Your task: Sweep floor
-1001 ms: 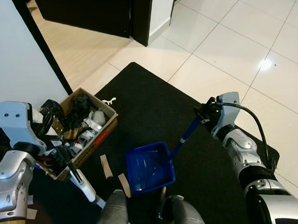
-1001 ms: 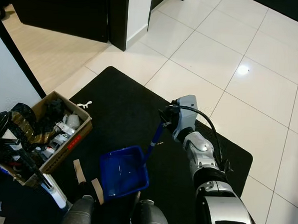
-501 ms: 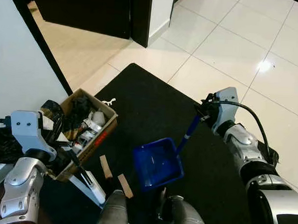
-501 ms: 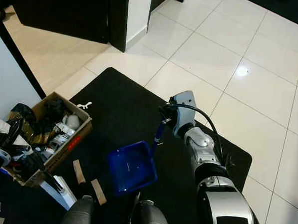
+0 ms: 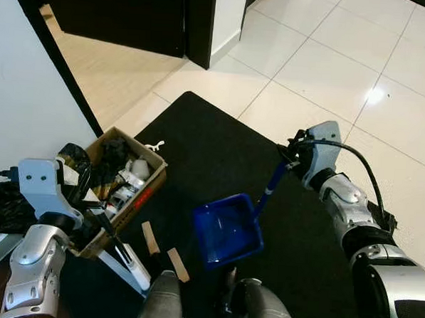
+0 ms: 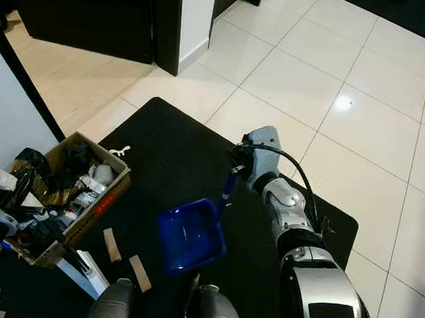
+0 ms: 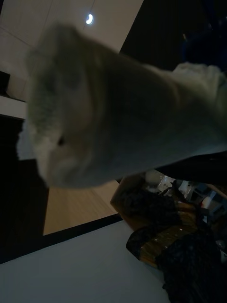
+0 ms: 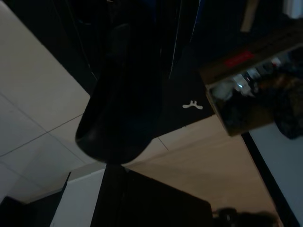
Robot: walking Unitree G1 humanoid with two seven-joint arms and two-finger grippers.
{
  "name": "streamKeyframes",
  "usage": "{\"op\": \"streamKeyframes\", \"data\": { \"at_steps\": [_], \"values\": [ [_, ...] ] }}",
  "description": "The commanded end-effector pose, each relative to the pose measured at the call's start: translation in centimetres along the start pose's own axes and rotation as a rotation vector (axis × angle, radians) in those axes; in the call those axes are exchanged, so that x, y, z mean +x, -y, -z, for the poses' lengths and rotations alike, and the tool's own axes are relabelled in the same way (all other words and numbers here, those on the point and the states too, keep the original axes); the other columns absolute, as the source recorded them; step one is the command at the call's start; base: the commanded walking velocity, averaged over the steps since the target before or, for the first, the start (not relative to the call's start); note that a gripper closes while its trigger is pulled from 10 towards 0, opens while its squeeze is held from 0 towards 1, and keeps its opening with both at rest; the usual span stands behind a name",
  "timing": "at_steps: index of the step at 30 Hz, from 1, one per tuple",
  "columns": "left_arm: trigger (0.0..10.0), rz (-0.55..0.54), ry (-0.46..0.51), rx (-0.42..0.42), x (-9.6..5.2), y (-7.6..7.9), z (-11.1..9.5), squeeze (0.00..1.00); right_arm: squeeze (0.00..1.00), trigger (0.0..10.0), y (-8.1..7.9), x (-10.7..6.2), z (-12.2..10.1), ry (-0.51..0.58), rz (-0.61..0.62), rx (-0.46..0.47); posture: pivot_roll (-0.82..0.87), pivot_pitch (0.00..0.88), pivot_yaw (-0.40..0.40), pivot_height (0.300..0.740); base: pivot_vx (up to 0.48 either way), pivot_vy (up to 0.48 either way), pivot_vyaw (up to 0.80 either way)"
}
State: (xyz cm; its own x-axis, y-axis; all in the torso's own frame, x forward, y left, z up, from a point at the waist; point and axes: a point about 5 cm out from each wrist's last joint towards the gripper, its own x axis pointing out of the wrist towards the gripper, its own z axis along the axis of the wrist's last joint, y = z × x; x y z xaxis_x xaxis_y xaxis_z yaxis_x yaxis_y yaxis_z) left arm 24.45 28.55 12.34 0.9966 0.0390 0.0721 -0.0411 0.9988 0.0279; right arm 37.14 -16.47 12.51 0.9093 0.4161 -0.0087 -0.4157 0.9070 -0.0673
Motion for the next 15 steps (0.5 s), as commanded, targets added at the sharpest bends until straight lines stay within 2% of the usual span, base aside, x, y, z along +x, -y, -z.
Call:
{"op": "streamKeyframes", "data": {
  "at_steps": [1,6,11,15],
  "values": [
    [10.0,0.001,-0.021,-0.011,-0.4,0.3,0.9,0.0,0.0,10.0,0.2,0.0,-0.1,0.012,0.013,0.031,0.36,0.232,-0.108,0.74,0.0,0.0,0.0],
    [10.0,0.006,-0.017,-0.013,-0.2,0.6,0.8,0.0,0.0,10.0,-0.1,0.2,-0.2,0.022,-0.003,0.024,0.36,0.233,-0.106,0.74,0.0,0.0,0.0],
    [10.0,0.016,-0.018,-0.021,-0.1,1.0,1.0,0.0,0.0,10.0,-0.8,0.0,0.6,-0.018,-0.036,-0.035,0.36,0.235,-0.107,0.74,0.0,0.0,0.0],
    [10.0,0.016,-0.018,-0.022,0.0,1.1,1.0,0.0,0.0,10.0,-1.1,-0.1,1.0,-0.032,-0.04,-0.022,0.36,0.236,-0.106,0.74,0.0,0.0,0.0]
  ]
}}
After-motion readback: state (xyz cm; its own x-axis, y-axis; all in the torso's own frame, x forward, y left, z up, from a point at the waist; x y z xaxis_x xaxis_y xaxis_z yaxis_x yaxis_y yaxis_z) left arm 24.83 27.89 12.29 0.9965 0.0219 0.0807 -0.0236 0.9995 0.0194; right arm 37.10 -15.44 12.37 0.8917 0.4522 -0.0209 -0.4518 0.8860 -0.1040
